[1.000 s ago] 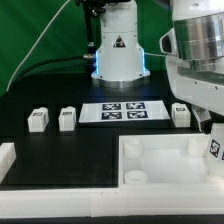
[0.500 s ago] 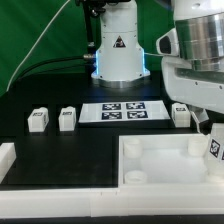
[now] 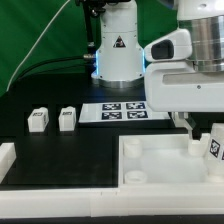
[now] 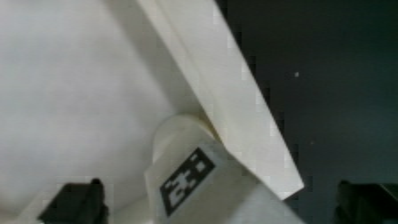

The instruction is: Assemble one leg

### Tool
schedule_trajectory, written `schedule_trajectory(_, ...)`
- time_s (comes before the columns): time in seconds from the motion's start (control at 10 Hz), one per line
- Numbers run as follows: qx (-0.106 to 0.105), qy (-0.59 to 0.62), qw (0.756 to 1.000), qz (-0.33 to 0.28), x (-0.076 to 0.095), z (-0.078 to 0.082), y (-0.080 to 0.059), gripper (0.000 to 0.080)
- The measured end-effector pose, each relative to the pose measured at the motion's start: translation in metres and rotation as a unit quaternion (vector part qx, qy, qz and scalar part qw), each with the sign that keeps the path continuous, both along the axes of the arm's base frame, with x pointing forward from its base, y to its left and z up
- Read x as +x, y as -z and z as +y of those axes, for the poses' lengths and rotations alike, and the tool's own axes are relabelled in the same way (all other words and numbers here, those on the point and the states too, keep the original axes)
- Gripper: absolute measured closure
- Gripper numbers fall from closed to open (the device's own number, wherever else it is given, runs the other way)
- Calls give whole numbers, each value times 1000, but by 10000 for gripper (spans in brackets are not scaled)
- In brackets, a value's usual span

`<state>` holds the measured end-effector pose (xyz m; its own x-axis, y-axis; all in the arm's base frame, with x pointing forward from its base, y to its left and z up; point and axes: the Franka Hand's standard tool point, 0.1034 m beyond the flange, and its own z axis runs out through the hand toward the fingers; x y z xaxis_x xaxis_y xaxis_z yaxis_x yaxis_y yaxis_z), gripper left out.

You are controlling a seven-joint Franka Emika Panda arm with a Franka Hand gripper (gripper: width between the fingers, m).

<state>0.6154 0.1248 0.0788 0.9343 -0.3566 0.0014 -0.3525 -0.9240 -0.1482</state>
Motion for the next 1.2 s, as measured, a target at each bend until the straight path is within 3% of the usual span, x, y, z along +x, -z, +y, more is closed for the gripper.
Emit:
schedule_trajectory(0.3, -13, -141, 990, -19, -1, 0, 0, 151)
schedule_trajectory(0.5, -14, -163, 986, -20, -1, -1, 1, 151)
schedule_trajectory(0.6, -14, -163, 986, -20, -2, -1, 1, 277)
schedule_trajectory(0.7, -14, -163, 986, -20, -2, -1, 1, 277)
schedule_trajectory(0.8, -14, -163, 986, -20, -2, -1, 1, 424)
schedule_trajectory(0.9, -17, -160, 987, -17, -3, -7, 3, 501)
schedule_trajectory(1.2, -18, -158, 987, -17, -3, -9, 3, 505)
